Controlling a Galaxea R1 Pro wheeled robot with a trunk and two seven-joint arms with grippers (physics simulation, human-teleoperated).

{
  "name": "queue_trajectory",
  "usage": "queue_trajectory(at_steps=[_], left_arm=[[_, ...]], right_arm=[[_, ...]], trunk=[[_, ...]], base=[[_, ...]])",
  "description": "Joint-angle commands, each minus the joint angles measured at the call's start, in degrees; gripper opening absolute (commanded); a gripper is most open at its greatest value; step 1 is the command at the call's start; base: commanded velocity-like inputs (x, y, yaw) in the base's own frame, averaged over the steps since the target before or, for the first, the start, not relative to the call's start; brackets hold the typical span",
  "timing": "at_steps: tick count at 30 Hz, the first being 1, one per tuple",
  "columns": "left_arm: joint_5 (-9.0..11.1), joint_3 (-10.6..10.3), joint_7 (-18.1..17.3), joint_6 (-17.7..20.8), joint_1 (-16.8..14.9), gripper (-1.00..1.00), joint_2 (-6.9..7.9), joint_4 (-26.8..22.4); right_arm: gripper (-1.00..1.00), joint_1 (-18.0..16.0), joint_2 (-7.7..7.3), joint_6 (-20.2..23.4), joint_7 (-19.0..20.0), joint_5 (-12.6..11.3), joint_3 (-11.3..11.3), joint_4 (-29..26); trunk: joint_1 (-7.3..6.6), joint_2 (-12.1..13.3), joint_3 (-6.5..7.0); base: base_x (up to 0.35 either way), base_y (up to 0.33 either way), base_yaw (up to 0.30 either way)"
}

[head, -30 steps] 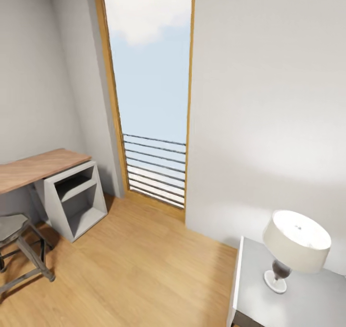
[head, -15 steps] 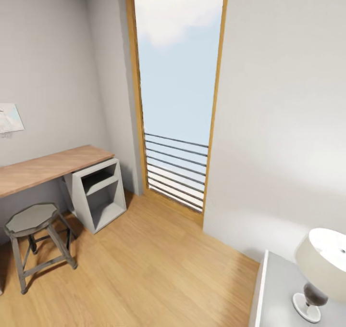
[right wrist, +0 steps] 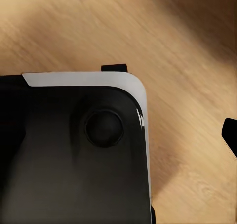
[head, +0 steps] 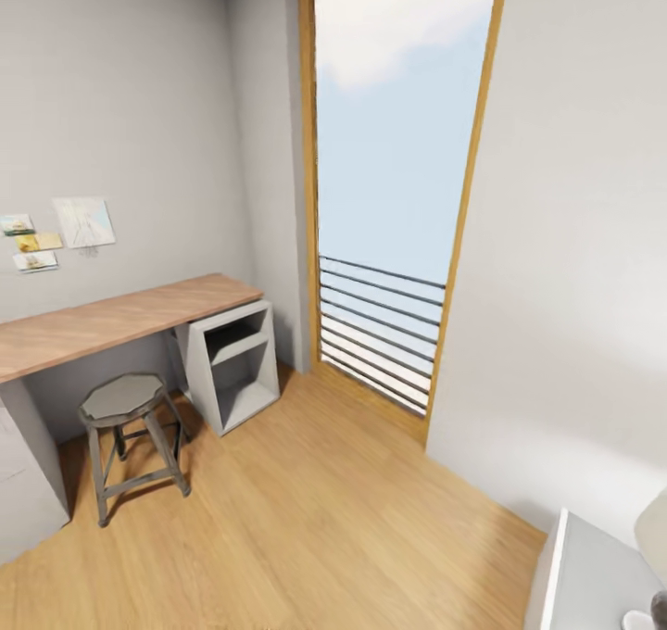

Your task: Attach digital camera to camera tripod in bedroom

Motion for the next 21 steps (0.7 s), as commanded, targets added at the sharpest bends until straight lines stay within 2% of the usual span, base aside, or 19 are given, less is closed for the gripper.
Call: queue_trajectory(at_steps=[1, 21], left_arm=[[0.1, 0.0, 0.0, 0.0, 0.0, 1.0, 0.0, -0.1], [0.1, 0.0, 0.0, 0.0, 0.0, 1.0, 0.0, -0.1]], right_arm=[[1.0, 0.0, 0.0, -0.2, 0.2, 0.0, -0.4, 0.0], [1.0, 0.0, 0.0, -0.1, 0.2, 0.0, -0.4, 0.0]], trunk=[[0.0, 0.0, -0.04], [0.0, 0.0, -0.04]], base=[[0.0, 0.0, 0.285], [0.0, 0.0, 0.285]])
